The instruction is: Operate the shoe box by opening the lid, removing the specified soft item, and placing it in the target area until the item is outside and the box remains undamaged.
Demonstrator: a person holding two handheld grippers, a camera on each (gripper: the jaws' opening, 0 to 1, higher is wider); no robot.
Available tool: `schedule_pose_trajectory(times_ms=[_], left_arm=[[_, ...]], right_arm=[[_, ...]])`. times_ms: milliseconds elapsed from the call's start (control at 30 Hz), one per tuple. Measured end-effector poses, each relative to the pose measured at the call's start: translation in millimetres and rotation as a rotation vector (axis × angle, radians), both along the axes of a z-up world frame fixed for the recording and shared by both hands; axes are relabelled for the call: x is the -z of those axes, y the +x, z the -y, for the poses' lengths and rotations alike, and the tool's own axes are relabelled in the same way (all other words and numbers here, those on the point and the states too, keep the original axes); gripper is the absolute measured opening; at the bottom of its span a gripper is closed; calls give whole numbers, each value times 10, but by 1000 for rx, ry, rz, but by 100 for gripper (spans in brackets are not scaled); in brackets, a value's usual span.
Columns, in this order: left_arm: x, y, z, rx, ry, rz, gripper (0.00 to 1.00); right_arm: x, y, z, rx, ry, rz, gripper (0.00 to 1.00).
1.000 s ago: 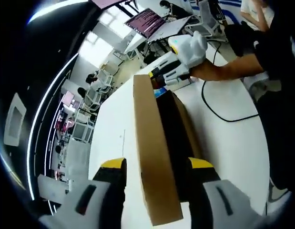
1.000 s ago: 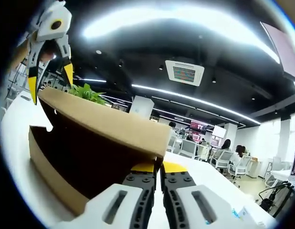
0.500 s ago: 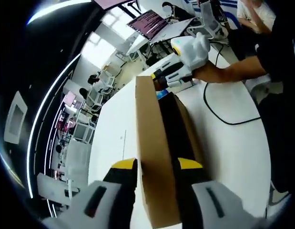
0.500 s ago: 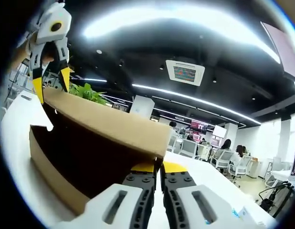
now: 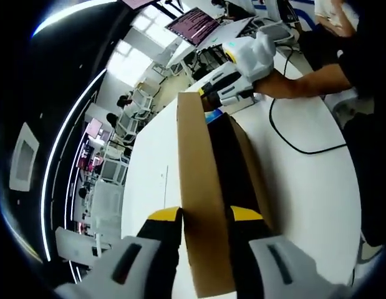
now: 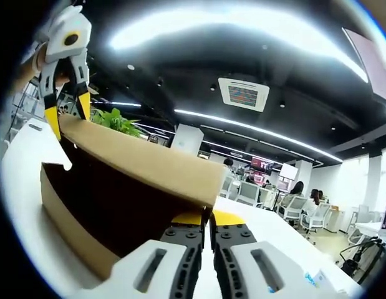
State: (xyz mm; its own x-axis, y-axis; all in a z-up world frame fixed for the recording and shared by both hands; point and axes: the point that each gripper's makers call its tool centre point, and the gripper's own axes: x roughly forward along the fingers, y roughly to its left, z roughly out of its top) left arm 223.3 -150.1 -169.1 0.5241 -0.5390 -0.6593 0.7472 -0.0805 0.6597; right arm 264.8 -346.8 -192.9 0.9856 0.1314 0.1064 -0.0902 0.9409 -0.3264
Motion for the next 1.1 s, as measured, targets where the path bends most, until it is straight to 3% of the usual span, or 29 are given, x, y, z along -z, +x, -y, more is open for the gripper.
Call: schedule_pose_trajectory(times_ms=[367,733,1100], left_arm=[[47,54,-24,-13,-5,37,29],[80,61,-26,-10,-17,59,28],[105,74,-15,-16,-32,62,28]], right_arm=[[39,13,-32,-3,-13,-13,1],[59,0,-65,-7,-72,-2,2],[89,32,-92,-33,-91,-14,11]])
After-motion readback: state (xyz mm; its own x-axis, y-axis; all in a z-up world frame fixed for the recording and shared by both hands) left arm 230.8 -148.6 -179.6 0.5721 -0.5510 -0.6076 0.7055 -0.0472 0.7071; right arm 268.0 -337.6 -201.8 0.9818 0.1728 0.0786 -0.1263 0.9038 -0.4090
